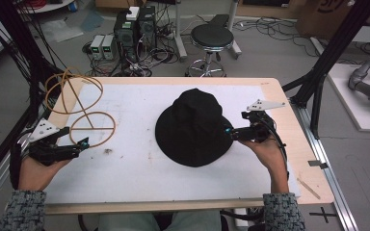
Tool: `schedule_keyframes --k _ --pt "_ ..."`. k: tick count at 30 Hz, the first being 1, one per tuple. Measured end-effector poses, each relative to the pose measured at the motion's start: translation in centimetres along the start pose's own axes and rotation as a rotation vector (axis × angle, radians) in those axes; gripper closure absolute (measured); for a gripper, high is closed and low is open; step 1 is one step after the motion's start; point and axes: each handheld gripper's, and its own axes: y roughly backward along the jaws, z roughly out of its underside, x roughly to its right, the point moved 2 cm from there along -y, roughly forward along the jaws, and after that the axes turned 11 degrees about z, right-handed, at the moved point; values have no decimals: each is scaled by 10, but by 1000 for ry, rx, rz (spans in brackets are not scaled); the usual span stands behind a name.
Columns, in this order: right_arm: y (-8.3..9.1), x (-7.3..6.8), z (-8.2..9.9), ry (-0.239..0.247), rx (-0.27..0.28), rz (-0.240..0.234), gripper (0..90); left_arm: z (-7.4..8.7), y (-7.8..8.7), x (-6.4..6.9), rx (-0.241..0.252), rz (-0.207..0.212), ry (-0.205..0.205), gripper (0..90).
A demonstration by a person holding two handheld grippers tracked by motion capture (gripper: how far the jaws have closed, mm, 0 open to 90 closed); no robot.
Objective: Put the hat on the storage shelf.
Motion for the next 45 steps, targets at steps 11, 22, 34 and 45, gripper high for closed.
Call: schedule_keyframes --k 11,22,34,45 --pt "0 1 -1 5 10 12 109 -1 -2 -1 3 8 12 209" --pt "-4 -11 -8 15 41 2 109 1 -4 -1 0 13 9 209" --pt "-14 -24 -23 14 101 -17 109 9 7 -1 2 -3 9 207" --pt "-28 -33 -34 -6 156 -43 109 20 18 0 2 -3 8 208"
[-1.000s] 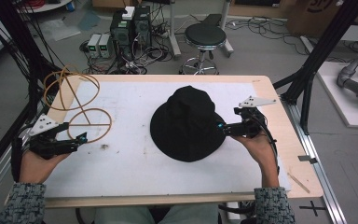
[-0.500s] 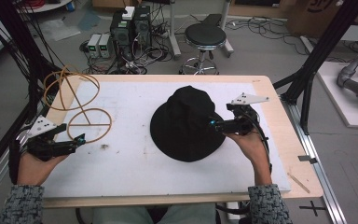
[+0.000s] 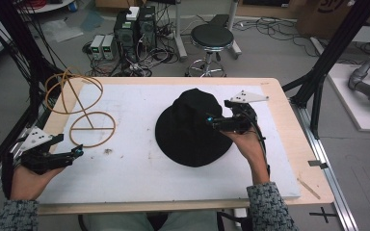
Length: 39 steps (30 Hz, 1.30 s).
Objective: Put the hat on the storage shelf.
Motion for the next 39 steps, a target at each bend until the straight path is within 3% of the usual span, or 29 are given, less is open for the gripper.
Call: schedule_keyframes --k 9,16,24,27,33,38,39 --pt "-18 -12 -9 -8 34 -38 109 11 18 -1 6 -31 11 208" --pt "-34 -16 -10 7 23 -10 109 19 31 -1 2 -62 21 208" --pt "-45 -21 -7 45 -16 11 244 21 37 -1 3 -73 23 208" --pt "-49 -25 -4 80 -62 27 323 21 36 -1 1 -71 22 208" --pt "-50 -28 -3 103 -89 18 436 20 34 -1 3 -69 22 208" --pt "-50 -31 -2 123 -108 2 576 21 34 -1 1 -69 22 208" --pt "-50 -33 -2 132 -120 2 644 21 35 -1 0 -69 21 208"
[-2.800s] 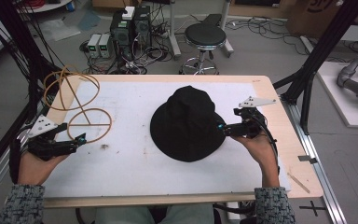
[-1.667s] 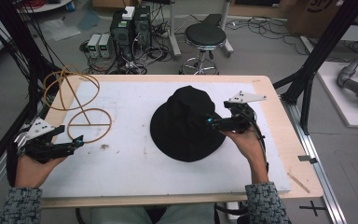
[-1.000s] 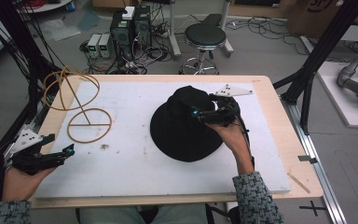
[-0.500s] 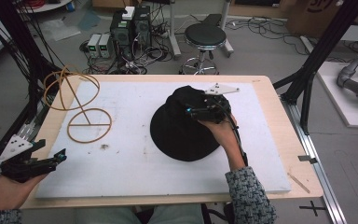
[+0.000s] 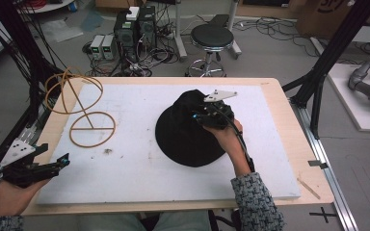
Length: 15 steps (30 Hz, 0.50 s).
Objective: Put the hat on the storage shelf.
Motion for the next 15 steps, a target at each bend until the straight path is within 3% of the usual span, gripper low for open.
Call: schedule_keyframes --k 7,15 --pt "0 -4 0 52 -11 11 840 0 0 -1 0 -1 3 208" --pt "6 -2 -3 33 25 15 888 1 -1 0 -3 -2 4 208"
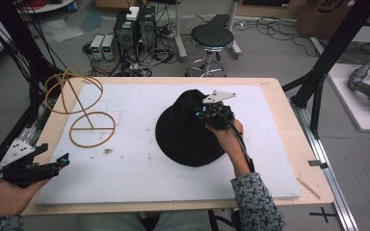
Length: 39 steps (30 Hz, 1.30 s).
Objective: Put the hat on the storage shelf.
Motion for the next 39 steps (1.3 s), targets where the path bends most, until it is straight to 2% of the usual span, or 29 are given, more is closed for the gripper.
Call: schedule_keyframes --k 6,9,17,19,24,27,29,31,32,33,39 --pt "11 15 -3 -69 71 0 890 0 -1 0 -1 0 0 208" --pt "15 21 -5 -99 87 2 891 -1 -1 0 1 1 -1 208" --pt "23 30 -22 -89 118 39 892 -2 -7 -2 -7 9 -1 208" --pt "27 34 -32 -95 144 47 891 -2 -9 -2 -9 11 0 208" --pt "31 41 -46 -114 166 47 892 -3 -11 -2 -8 17 -4 208" --pt "34 46 -64 -133 202 42 891 -3 -11 -2 -10 19 -9 208" --pt "35 46 -69 -138 211 41 891 -4 -11 -2 -11 18 -12 208" --pt "37 47 -84 -143 237 37 891 -5 -11 -2 -6 20 -10 208" --pt "37 47 -84 -143 237 37 891 -5 -11 -2 -6 20 -10 208" --pt "35 47 -93 -156 252 27 891 -5 -11 -2 -6 21 -12 208" --pt "31 43 -117 -164 284 2 891 -5 -12 -1 -3 26 -11 208"
